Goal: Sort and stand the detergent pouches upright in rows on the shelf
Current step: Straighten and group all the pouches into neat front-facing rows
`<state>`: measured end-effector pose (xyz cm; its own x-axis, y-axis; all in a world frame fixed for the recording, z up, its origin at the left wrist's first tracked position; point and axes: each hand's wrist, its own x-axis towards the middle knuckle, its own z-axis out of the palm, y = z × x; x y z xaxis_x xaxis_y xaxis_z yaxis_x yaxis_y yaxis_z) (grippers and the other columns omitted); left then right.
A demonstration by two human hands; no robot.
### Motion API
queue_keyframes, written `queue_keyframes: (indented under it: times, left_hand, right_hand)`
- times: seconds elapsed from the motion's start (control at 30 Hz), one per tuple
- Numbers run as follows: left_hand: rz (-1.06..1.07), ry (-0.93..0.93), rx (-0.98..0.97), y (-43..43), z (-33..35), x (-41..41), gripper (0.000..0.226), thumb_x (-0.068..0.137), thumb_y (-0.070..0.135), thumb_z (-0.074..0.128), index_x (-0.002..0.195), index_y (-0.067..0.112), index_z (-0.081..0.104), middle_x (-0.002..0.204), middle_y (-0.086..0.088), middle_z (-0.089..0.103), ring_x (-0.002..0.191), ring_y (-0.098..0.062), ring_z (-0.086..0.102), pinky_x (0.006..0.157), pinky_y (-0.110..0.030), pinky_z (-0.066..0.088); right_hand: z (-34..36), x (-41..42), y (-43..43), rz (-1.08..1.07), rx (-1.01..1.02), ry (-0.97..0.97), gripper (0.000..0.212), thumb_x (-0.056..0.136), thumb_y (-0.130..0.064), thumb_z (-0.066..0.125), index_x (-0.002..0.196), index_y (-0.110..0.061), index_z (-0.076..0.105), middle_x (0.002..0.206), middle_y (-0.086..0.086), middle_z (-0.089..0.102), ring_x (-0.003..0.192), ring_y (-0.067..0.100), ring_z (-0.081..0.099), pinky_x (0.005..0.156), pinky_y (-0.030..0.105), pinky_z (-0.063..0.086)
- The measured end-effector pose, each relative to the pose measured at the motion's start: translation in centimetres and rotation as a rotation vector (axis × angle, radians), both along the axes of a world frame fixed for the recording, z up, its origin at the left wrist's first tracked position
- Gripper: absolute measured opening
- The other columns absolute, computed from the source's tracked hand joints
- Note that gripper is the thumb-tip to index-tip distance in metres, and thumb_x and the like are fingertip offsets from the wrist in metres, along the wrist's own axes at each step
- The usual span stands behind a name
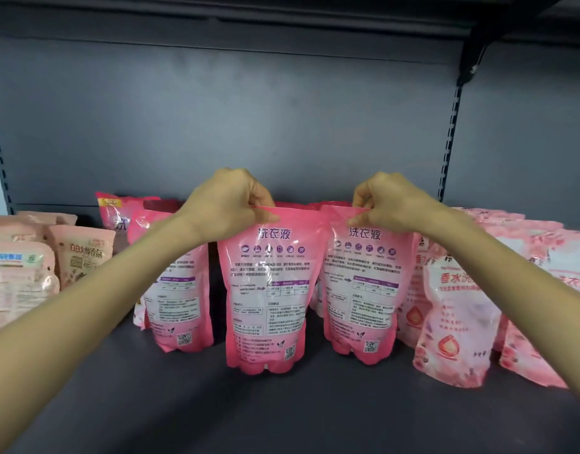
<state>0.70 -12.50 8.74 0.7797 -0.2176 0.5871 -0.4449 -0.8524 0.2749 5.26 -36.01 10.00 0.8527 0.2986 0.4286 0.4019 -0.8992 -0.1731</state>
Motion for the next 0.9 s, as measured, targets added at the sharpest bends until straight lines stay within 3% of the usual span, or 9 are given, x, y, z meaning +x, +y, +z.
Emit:
queue_keyframes:
  times: [0.1,0.3,0.57,0.67,0.73,0.8,0.9]
  left_hand:
    - [0.049,0.012,-0.027,-0.6,-0.5,0.2,0.023,0.077,0.027,0.074,0.058,0.034,0.064,0.067,0.012,0.069,0.073,-0.009,0.065,0.078,-0.038,0.054]
    - [0.122,0.039,-0.05,-1.3,-0.8,1.0,0.025,0.077,0.025,0.074,0.056,0.035,0.062,0.062,0.017,0.064,0.073,-0.01,0.064,0.08,-0.036,0.054]
    - [0.147,0.086,-0.033,-0.7,-0.3,2.6,0.024,0.077,0.014,0.068,0.057,0.027,0.064,0.072,0.001,0.07,0.08,-0.018,0.067,0.081,-0.034,0.054]
    - [0.148,0.102,-0.031,-0.7,-0.1,2.9,0.019,0.077,0.008,0.065,0.063,0.019,0.068,0.071,-0.002,0.069,0.078,-0.017,0.064,0.077,-0.027,0.052]
    - [0.144,0.121,-0.017,-1.0,0.1,3.0,0.012,0.078,0.005,0.063,0.071,0.01,0.072,0.073,-0.005,0.069,0.076,-0.015,0.061,0.072,-0.023,0.049]
    - [0.139,0.141,-0.001,-1.1,0.3,2.8,0.01,0.079,0.005,0.063,0.078,0.007,0.073,0.075,-0.006,0.068,0.075,-0.012,0.059,0.067,-0.019,0.044]
    - [0.144,0.182,0.015,-0.8,0.5,2.6,0.006,0.079,0.007,0.067,0.078,0.009,0.073,0.074,-0.001,0.066,0.075,-0.009,0.057,0.067,-0.017,0.04]
  right_hand:
    - [-0.7,0.7,-0.6,-0.022,-0.011,-0.003,0.023,0.075,-0.03,0.076,0.067,-0.024,0.056,0.079,-0.002,0.061,0.085,0.024,0.062,0.08,0.041,0.053]
    - [-0.6,1.4,-1.2,-0.041,0.004,-0.001,0.026,0.075,-0.026,0.077,0.061,-0.023,0.055,0.072,-0.004,0.058,0.081,0.024,0.061,0.074,0.034,0.052]
    - [-0.3,1.6,-0.2,-0.067,-0.024,0.015,0.015,0.076,-0.009,0.071,0.067,-0.015,0.06,0.072,-0.001,0.057,0.075,0.022,0.059,0.054,0.024,0.043]
    - [0.2,1.7,0.4,-0.077,-0.015,0.012,0.016,0.076,-0.009,0.071,0.066,-0.014,0.06,0.077,0.003,0.059,0.077,0.023,0.059,0.06,0.027,0.043]
    - [0.3,1.9,0.6,-0.087,-0.007,-0.023,0.005,0.077,-0.007,0.068,0.075,-0.005,0.065,0.083,0.012,0.063,0.076,0.025,0.059,0.061,0.029,0.046]
    - [-0.4,2.1,0.9,-0.094,-0.008,-0.025,0.009,0.077,-0.005,0.066,0.08,0.003,0.064,0.086,0.018,0.064,0.07,0.023,0.053,0.06,0.029,0.046]
    - [-1.5,2.1,1.0,-0.079,0.005,-0.008,0.011,0.078,-0.008,0.066,0.071,-0.008,0.057,0.075,0.006,0.057,0.07,0.022,0.052,0.05,0.022,0.039]
